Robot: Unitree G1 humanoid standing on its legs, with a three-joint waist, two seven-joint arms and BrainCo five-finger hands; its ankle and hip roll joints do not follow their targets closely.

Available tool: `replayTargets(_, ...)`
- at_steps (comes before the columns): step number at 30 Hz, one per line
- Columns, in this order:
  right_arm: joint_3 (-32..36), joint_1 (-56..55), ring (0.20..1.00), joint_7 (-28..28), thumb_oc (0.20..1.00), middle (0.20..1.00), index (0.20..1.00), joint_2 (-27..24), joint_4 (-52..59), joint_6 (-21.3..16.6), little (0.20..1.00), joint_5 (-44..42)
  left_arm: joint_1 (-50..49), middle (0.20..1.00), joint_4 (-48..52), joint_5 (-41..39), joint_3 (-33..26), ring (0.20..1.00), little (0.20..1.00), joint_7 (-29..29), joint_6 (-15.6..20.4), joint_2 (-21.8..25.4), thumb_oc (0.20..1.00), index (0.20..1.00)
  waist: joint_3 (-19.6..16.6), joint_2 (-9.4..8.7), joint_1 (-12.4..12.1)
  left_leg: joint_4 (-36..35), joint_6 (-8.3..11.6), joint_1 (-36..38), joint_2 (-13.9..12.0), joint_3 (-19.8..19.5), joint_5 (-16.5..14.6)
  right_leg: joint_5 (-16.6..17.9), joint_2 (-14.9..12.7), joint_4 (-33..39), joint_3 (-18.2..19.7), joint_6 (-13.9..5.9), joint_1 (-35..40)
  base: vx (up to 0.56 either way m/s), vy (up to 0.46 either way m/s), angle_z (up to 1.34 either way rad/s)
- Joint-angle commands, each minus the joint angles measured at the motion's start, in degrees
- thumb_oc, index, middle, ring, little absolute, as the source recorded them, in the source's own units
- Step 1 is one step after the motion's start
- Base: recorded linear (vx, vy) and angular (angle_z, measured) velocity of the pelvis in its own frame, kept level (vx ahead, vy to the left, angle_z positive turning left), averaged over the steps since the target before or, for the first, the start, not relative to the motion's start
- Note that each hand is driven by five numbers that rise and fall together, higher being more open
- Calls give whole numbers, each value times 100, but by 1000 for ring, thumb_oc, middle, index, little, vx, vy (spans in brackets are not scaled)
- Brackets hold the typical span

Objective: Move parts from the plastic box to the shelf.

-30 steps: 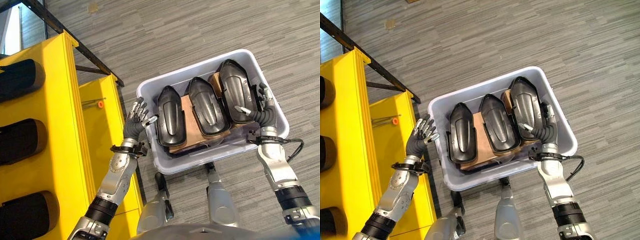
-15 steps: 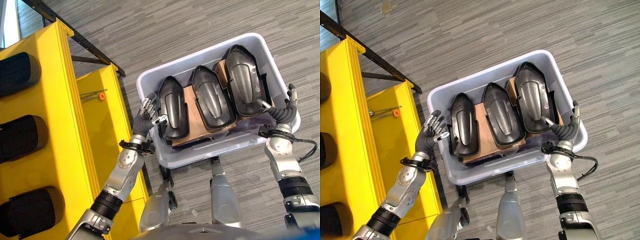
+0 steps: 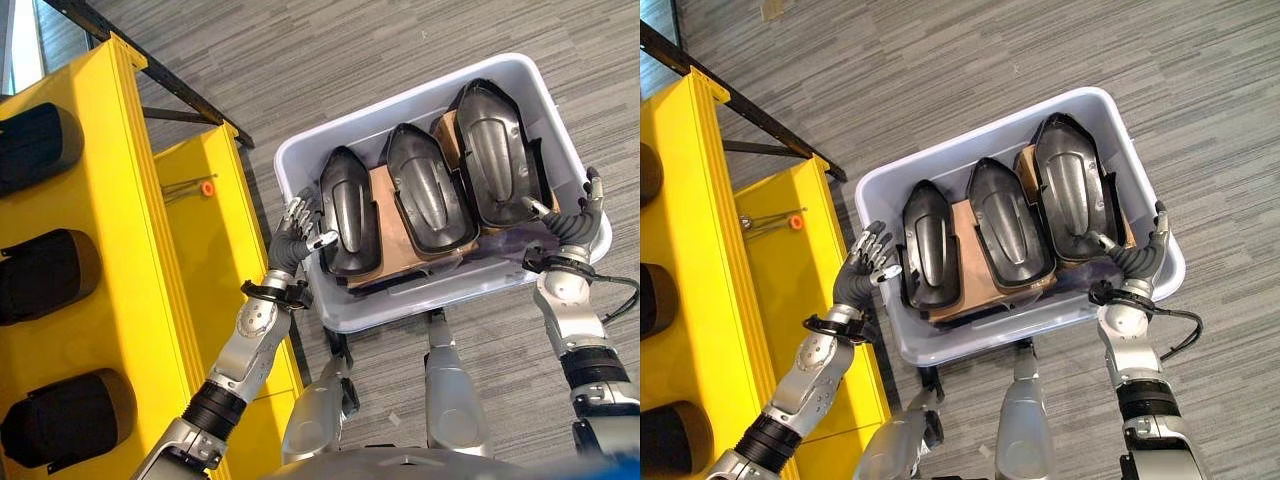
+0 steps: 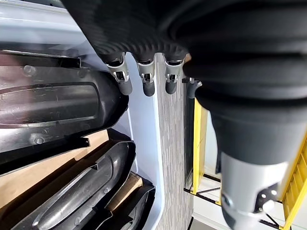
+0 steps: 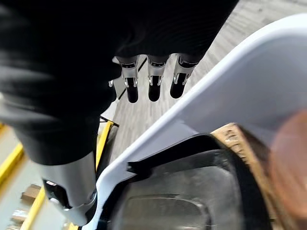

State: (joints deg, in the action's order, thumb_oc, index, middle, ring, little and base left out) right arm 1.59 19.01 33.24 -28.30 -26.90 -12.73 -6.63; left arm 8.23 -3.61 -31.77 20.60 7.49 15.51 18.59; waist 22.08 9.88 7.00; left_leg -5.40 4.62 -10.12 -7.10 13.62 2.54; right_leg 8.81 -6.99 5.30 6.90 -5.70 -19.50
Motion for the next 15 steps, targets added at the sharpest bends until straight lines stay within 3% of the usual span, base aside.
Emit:
replayTargets(1, 146, 335, 1000, 174, 1000, 1000, 1000, -374, -97, -256, 1000, -89, 349, 1000, -120, 206, 109, 1000, 1000, -1, 374, -59, 1000, 1000, -182, 21, 68, 250, 263, 319, -231, -316, -112, -324, -179, -396, -52, -240, 15, 0, 0, 0)
replayTargets(15, -137, 898, 1000, 256, 1000, 1000, 1000, -682, -985, -94, 1000, -151, 360, 1000, -36, 136, 202, 1000, 1000, -10, 391, -13, 1000, 1000, -93, 143, -28, 247, 292, 214, -202, -341, -37, -312, -193, -458, -32, -223, -147, 0, 0, 0)
